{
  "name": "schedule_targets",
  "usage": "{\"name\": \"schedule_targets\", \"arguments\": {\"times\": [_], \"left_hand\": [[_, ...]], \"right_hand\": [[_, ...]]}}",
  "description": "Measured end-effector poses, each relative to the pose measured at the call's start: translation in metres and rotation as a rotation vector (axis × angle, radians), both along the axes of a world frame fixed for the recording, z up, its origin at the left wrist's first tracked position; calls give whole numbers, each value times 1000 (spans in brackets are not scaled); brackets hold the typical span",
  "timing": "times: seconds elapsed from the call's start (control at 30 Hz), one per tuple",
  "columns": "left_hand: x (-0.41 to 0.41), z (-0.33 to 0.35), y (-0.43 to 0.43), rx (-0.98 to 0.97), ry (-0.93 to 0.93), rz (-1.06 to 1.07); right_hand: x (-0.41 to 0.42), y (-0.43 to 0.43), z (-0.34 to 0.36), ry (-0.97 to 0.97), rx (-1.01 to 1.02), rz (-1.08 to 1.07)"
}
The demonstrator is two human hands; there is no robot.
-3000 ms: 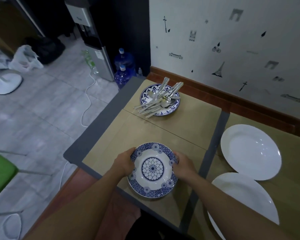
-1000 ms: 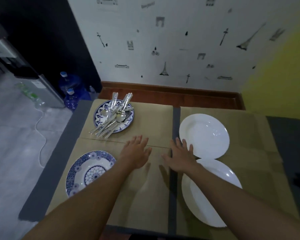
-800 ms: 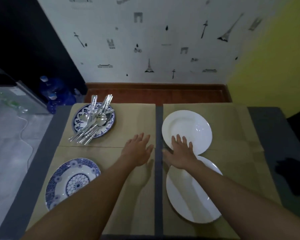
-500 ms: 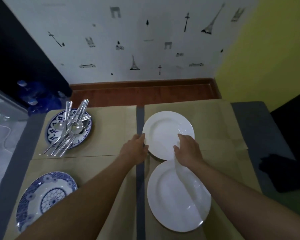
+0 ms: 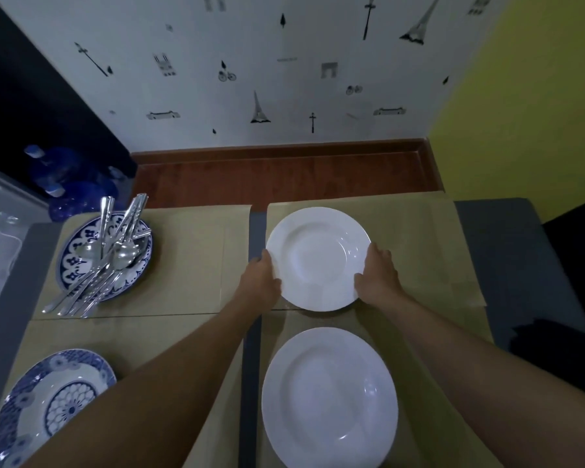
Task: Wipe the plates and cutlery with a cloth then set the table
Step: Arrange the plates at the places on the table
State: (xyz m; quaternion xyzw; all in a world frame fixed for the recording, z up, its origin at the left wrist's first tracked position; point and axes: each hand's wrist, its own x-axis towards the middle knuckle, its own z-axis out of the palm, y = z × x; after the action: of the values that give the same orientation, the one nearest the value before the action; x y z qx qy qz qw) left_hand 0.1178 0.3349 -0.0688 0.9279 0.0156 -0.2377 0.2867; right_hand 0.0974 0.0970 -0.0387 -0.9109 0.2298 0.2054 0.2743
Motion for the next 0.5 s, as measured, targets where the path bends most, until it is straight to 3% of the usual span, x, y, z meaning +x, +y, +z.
{"name": "schedule_targets", "arguments": {"times": [0.5], "left_hand": [[34,27,-34,77,6,-14]], "right_hand": [[46,-29,-2,-8,0,55]]}}
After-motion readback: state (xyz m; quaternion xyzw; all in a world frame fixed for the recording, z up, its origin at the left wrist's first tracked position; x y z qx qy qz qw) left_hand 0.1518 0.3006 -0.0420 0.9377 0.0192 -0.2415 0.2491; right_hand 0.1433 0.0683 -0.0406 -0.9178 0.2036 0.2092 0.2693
